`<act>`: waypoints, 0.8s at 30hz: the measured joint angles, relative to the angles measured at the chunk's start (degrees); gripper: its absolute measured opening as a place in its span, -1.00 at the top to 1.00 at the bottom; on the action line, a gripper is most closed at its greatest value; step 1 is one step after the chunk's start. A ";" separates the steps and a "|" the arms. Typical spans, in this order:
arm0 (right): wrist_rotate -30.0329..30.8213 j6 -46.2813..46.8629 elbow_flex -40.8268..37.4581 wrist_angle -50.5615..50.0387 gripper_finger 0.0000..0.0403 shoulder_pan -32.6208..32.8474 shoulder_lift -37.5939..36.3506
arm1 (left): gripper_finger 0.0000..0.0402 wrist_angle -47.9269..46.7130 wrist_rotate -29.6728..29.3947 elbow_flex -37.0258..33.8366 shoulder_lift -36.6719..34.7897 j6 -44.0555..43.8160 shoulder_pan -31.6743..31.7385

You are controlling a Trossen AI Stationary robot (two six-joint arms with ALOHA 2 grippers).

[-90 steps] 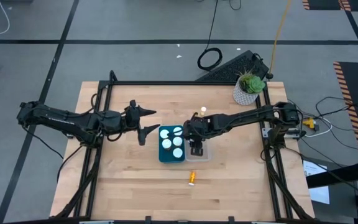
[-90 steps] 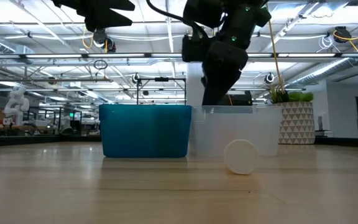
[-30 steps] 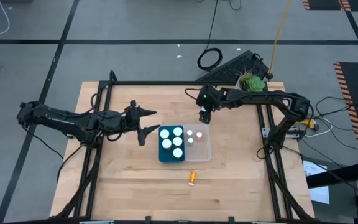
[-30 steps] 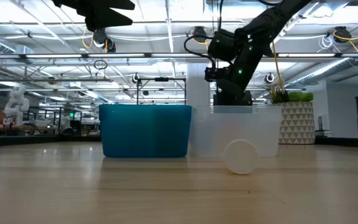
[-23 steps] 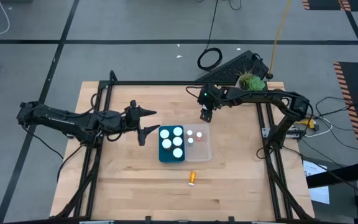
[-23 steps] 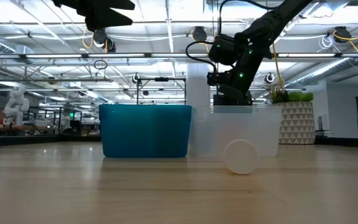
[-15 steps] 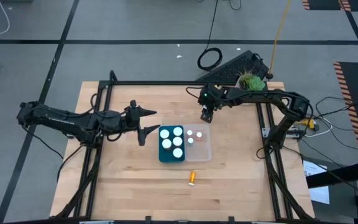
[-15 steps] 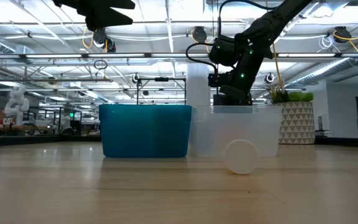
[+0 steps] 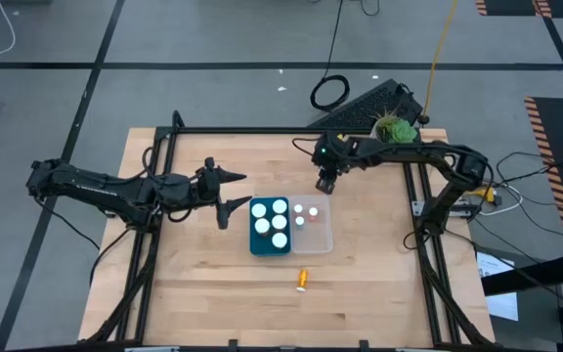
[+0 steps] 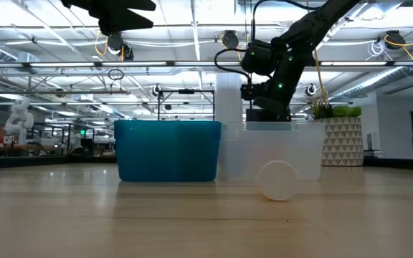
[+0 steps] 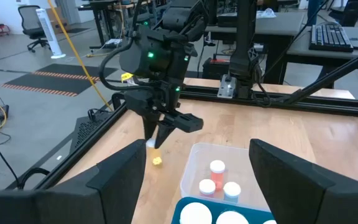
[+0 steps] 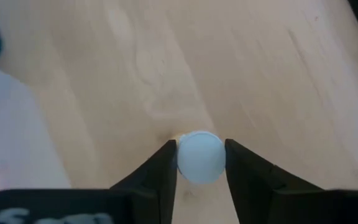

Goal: Pick and place medicine bottles into bin by pill shape (circle, oval)
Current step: Put the small yellow pill bottle into the transparent bin

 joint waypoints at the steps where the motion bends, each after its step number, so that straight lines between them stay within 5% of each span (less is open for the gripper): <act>1: 0.00 0.28 -0.01 -0.51 0.44 0.39 -0.35 | -0.42 0.00 -0.01 0.00 0.00 0.09 0.00; 11: 0.93 7.89 0.01 -6.28 0.43 7.80 -10.79 | -0.42 0.00 0.01 0.00 -0.01 0.39 0.00; 24: 7.86 19.47 0.01 -9.06 0.42 25.31 -25.40 | -0.42 1.20 0.19 -0.02 0.01 -0.71 -0.40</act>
